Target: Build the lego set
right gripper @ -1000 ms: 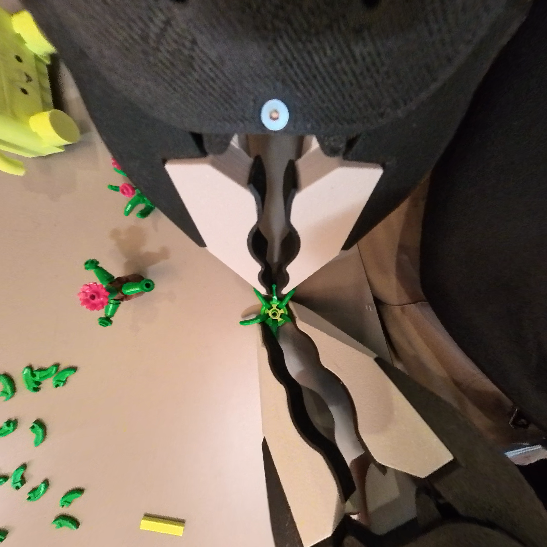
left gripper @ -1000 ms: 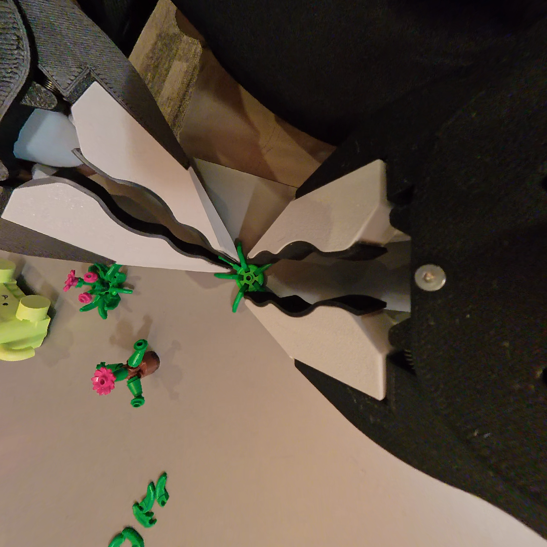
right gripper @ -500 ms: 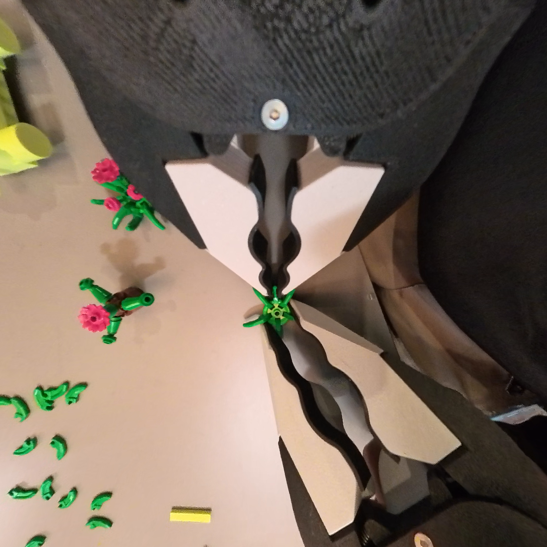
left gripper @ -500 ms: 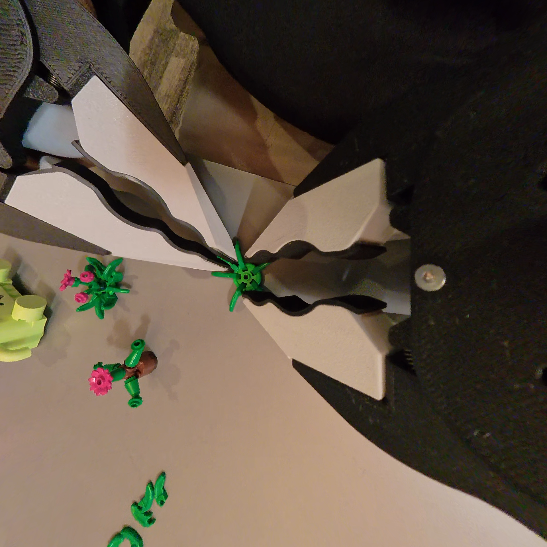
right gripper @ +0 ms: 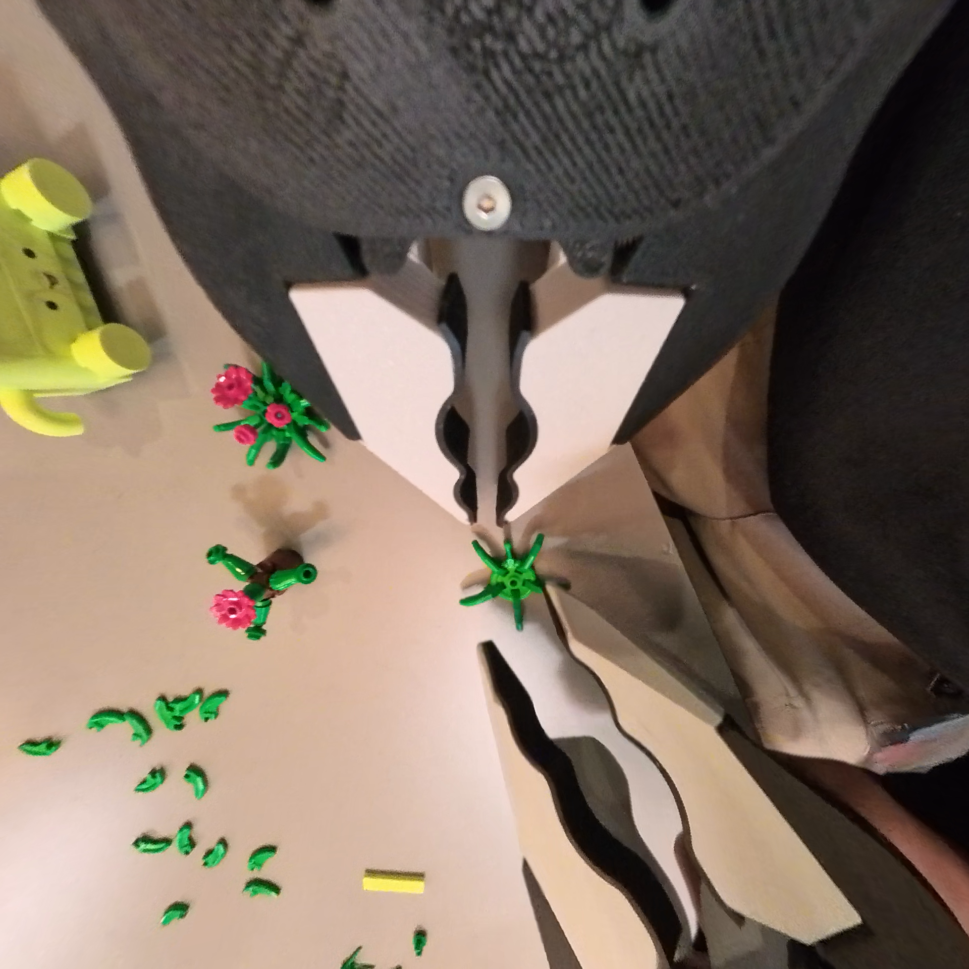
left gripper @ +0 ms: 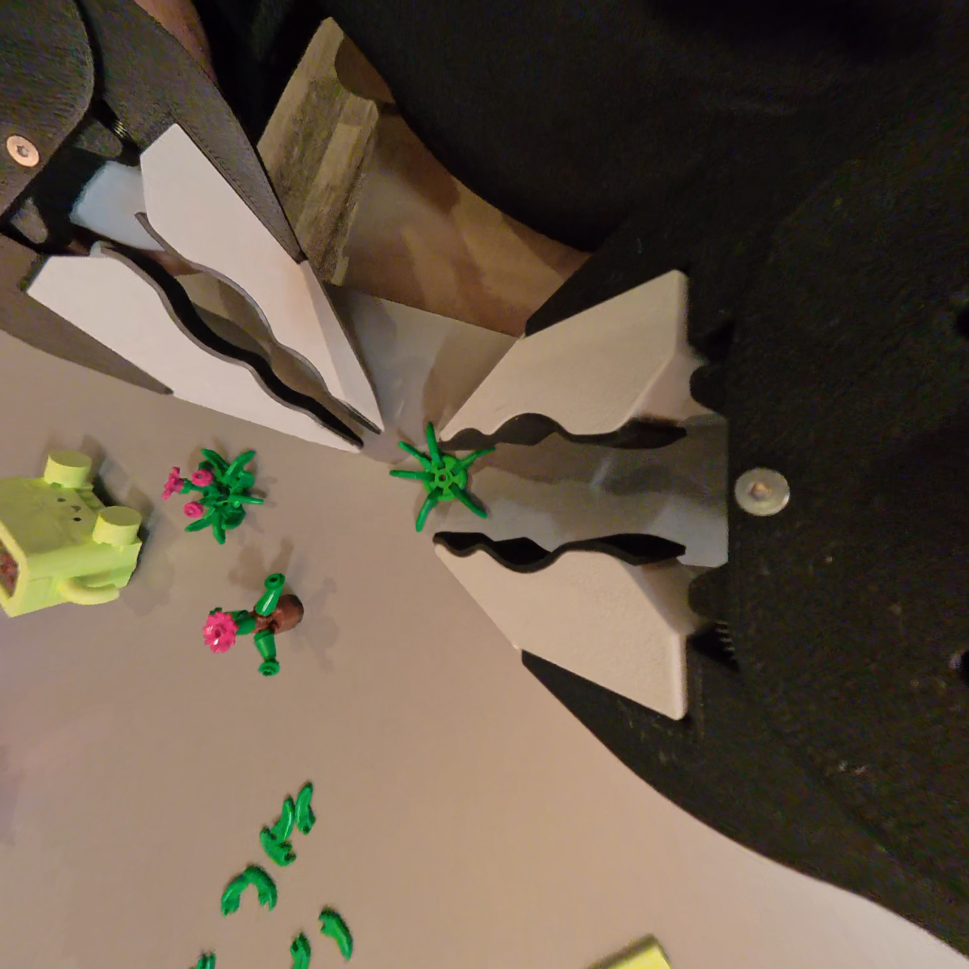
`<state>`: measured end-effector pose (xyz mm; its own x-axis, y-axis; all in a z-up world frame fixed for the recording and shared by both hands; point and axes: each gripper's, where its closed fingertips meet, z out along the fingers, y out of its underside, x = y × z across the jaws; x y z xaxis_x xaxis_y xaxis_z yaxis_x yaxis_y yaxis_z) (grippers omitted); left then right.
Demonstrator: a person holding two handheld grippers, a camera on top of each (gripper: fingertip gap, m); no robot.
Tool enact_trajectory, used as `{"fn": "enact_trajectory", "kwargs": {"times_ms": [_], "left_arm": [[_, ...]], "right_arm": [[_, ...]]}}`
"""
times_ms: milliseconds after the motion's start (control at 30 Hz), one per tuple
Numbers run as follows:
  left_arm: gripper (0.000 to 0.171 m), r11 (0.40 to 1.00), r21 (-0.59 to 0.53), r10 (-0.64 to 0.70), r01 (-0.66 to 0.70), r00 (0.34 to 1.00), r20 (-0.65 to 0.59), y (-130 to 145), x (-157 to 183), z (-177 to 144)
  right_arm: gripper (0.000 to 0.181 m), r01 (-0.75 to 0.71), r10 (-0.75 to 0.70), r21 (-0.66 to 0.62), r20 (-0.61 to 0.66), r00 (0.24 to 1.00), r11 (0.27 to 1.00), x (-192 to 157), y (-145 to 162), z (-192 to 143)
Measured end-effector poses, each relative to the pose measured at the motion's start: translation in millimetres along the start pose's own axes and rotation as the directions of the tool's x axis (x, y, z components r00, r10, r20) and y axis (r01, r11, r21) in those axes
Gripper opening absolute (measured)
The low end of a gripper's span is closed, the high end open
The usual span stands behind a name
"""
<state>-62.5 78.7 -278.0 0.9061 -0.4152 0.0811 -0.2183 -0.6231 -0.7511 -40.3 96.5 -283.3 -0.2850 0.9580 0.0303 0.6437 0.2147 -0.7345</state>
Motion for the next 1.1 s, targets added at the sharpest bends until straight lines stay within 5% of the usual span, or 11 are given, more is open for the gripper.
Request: {"fn": "enact_trajectory", "kwargs": {"times_ms": [267, 433, 567, 833, 1100], "left_arm": [[0.027, 0.993, 0.086, -0.096, 0.084, 0.986, 0.138, 1, -46, -32], [0.022, 0.963, 0.103, -0.269, 0.248, 0.895, 0.357, 30, -113, -60], [0.022, 0.940, 0.134, -0.340, 0.313, 0.855, 0.392, 39, -137, -71], [0.025, 0.956, 0.054, -0.285, 0.288, 0.867, 0.409, 6, -169, -24], [0.018, 0.945, -0.001, -0.290, 0.328, 0.837, 0.464, 3, -200, 1]], "right_arm": [[0.012, -0.076, 0.085, 0.136, -0.061, 0.995, 0.988, 8, -10, -18], [0.013, -0.127, 0.142, 0.217, -0.054, 0.988, 0.968, 6, -14, -24], [0.012, -0.130, 0.149, 0.236, -0.066, 0.987, 0.963, 8, -13, -26], [0.011, -0.138, 0.164, 0.305, -0.060, 0.985, 0.942, 12, -23, -32], [0.011, -0.151, 0.187, 0.330, -0.079, 0.979, 0.932, 13, -15, -39]]}}
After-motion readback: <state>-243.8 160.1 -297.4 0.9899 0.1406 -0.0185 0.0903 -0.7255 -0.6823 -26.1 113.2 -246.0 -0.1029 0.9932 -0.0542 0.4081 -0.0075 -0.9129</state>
